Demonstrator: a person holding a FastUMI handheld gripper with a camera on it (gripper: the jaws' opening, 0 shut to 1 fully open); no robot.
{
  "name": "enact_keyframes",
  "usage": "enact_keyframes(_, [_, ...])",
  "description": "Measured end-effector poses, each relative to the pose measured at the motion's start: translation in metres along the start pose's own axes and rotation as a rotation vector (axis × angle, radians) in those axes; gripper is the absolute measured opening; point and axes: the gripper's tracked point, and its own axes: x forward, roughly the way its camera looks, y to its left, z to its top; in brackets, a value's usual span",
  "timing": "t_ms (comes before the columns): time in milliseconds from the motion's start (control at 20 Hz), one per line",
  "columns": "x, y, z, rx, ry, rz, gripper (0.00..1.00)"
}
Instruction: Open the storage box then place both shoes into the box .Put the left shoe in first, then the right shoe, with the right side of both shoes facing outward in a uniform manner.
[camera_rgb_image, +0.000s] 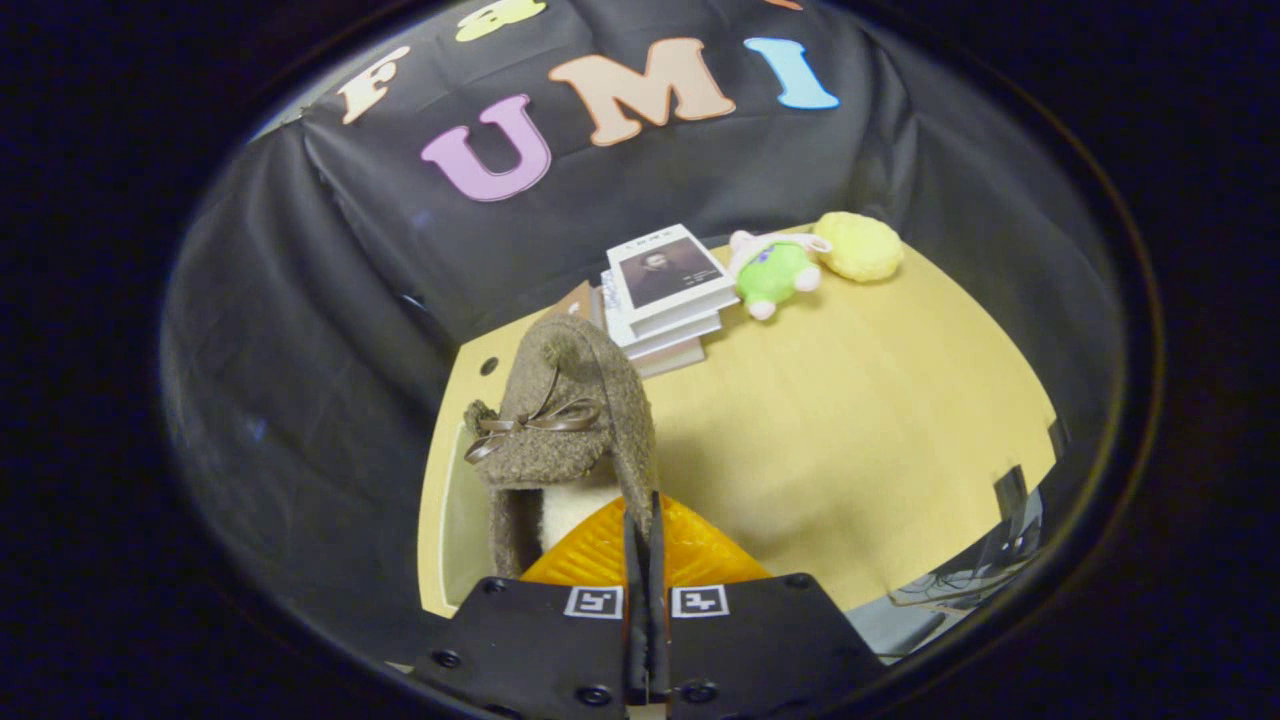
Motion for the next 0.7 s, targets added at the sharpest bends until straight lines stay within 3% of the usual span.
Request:
enact_keyframes(350, [0.032,0.041,-0.038,-0.018,0.077,0.04,0.04])
enact_keyframes(650, [0.057,0.031,-0.064,-0.012,0.099,-0.04,0.04])
enact_keyframes(700, [0.058,0.031,-0.064,-0.021,0.088,-0.046,0.08])
